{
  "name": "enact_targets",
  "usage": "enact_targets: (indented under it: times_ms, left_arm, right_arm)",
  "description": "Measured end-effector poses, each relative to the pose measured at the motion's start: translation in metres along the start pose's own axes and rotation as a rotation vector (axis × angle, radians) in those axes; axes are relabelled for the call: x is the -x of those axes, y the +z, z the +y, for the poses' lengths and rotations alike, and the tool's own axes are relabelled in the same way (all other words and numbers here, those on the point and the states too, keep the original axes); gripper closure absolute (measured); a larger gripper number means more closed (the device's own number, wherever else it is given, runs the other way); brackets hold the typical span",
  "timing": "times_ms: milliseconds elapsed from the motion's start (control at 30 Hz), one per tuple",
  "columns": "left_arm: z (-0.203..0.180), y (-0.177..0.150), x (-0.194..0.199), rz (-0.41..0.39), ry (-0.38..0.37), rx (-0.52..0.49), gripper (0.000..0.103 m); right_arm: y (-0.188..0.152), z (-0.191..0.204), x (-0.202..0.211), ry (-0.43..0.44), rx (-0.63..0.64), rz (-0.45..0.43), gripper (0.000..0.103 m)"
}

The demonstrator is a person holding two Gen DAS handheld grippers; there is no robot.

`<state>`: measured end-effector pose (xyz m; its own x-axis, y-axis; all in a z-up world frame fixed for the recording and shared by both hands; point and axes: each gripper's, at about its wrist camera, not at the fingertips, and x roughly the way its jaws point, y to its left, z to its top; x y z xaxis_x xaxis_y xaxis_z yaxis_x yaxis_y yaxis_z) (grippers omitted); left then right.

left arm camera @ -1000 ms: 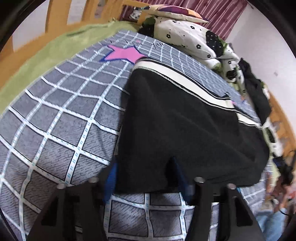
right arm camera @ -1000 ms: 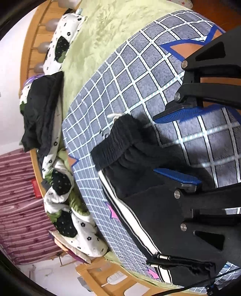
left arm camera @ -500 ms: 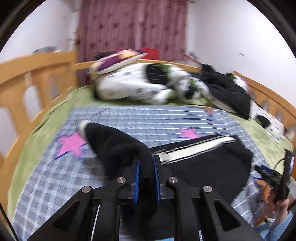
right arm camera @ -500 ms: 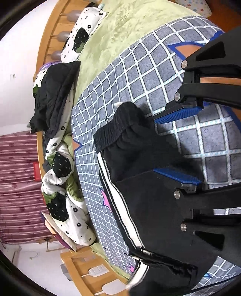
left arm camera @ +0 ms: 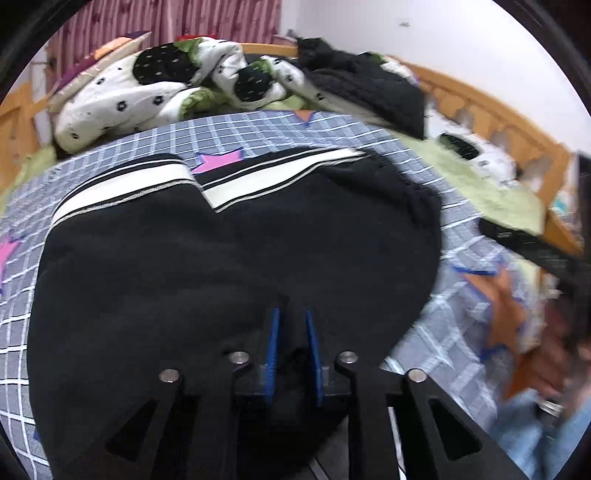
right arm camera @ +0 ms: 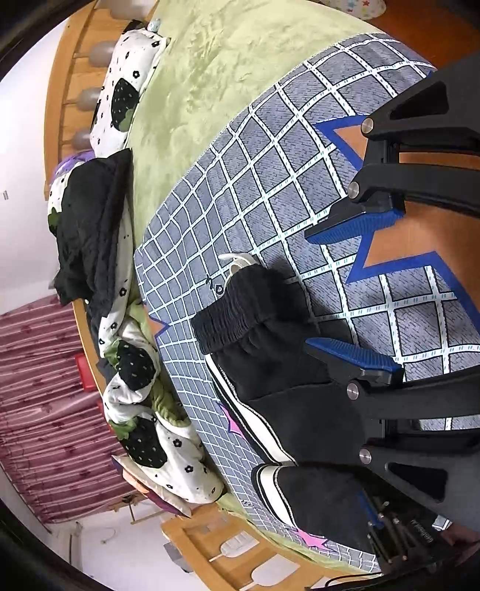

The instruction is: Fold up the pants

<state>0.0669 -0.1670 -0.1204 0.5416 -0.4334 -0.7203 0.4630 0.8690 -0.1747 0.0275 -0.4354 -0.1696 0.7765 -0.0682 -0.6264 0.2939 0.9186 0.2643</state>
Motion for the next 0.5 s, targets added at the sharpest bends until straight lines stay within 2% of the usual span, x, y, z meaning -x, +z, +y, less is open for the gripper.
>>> enact_targets:
  times_ms: [67, 100, 133, 167, 200, 267, 367, 433, 500]
  left_arm:
    - [0.01, -0.001, 0.023, -0.002, -0.078, 0.011, 0.073]
    - [0.015, -0.005, 0.038, -0.028, -0.064, 0.011, 0.069]
    - [0.015, -0.008, 0.047, -0.053, -0.039, 0.009, 0.058]
    - [0.024, -0.017, 0.066, -0.106, 0.019, 0.009, 0.042]
    - [0.032, -0.023, 0.077, -0.134, 0.044, 0.015, 0.037]
    - [0.058, -0.038, 0.093, -0.157, 0.104, 0.055, 0.035]
    - [0.089, -0.058, 0.097, -0.114, 0.183, 0.143, 0.035]
    - [0.111, -0.072, 0.094, -0.074, 0.179, 0.232, 0.035]
    - [0.127, -0.088, 0.095, -0.063, 0.126, 0.316, 0.035]
  right_arm:
    - [0.0, 0.004, 0.001, 0.016, 0.007, 0.0, 0.051]
    - [0.001, 0.009, 0.0, 0.028, 0.014, 0.002, 0.051]
    - [0.001, 0.013, 0.0, 0.036, 0.019, 0.004, 0.051]
    - [0.001, 0.018, -0.001, 0.046, 0.026, 0.008, 0.051]
    - [0.0, 0.026, -0.002, 0.063, 0.035, 0.016, 0.051]
    - [-0.002, 0.041, -0.004, 0.115, 0.05, 0.035, 0.051]
    - [-0.011, 0.072, -0.009, 0.242, 0.083, 0.079, 0.05]
    - [-0.018, 0.095, -0.018, 0.343, 0.093, 0.131, 0.05]
    - [-0.025, 0.113, -0.032, 0.422, 0.075, 0.193, 0.05]
